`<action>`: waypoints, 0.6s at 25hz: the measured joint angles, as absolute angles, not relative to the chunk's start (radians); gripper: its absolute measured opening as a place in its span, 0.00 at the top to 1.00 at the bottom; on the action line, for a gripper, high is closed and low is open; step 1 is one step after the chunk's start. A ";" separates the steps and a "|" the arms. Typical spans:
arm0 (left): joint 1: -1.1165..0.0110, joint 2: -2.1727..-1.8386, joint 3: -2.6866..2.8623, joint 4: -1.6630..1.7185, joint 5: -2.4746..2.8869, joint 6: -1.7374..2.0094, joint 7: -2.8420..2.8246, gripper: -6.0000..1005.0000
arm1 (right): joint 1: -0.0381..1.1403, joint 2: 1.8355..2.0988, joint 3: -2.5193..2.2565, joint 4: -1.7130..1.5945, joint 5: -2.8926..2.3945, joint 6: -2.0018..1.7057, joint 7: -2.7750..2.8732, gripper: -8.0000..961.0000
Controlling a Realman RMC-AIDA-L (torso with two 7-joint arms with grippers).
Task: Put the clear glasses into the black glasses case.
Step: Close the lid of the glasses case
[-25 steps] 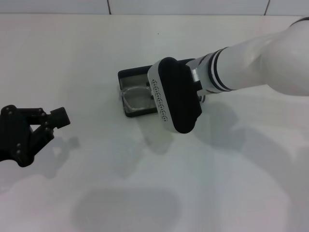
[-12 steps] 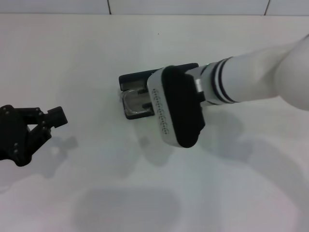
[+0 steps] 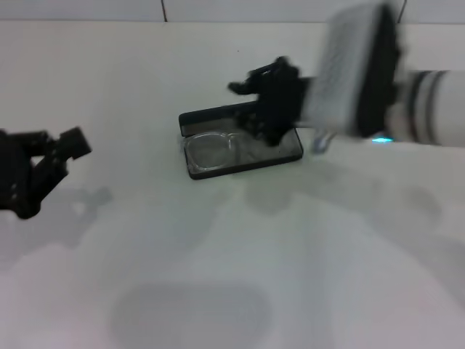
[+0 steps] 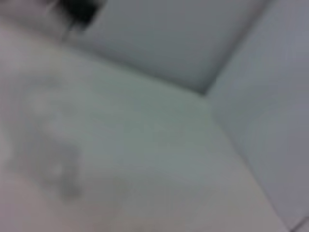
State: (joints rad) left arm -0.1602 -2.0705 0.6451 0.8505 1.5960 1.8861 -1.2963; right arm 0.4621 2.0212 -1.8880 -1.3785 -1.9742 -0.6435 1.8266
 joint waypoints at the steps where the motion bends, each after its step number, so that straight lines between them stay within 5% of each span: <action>1: -0.160 -2.070 0.645 0.850 1.596 1.886 -1.296 0.95 | 0.435 2.020 -1.833 -1.374 -1.866 -0.683 1.780 0.72; 15: -0.359 -2.082 0.657 0.710 1.617 1.770 -1.295 0.95 | 0.390 2.020 -1.255 -0.847 -1.362 -1.336 1.370 0.72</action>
